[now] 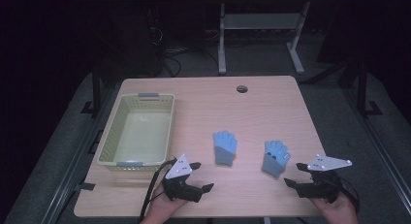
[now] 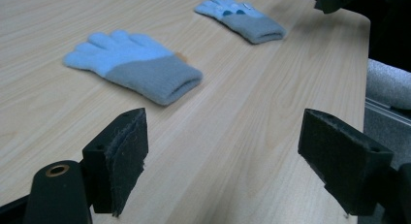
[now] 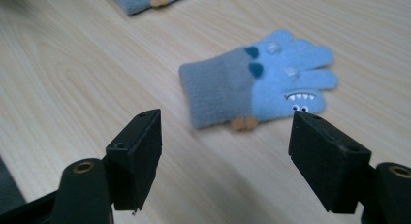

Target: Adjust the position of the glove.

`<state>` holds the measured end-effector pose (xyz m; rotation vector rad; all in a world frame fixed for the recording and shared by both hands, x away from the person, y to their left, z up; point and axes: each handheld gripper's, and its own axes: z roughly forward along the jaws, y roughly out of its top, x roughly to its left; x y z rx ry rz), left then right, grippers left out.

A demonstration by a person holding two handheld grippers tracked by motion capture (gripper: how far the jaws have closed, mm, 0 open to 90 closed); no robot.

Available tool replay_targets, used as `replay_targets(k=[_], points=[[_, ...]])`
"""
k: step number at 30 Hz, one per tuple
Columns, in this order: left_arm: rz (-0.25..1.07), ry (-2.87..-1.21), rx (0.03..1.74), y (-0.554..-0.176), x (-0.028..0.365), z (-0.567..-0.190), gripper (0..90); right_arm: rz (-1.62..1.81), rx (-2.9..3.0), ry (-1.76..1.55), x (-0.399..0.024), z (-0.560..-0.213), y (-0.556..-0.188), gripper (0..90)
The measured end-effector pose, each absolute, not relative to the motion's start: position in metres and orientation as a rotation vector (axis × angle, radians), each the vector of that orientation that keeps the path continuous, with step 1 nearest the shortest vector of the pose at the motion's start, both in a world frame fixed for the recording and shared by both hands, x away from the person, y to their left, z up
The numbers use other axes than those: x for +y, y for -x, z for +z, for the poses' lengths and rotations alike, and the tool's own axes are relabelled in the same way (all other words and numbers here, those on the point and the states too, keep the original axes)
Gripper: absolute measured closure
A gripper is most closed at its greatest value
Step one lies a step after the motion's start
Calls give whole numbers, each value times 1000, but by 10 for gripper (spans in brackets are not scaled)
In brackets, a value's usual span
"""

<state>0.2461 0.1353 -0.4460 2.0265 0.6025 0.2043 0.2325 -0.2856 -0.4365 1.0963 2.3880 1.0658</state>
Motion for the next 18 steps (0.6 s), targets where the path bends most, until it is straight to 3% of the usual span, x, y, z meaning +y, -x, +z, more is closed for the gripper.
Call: replay_targets(k=[18], points=[[192, -2020, 596, -246, 135, -445, 178, 1019, 2477, -1029, -267, -403, -284, 277]])
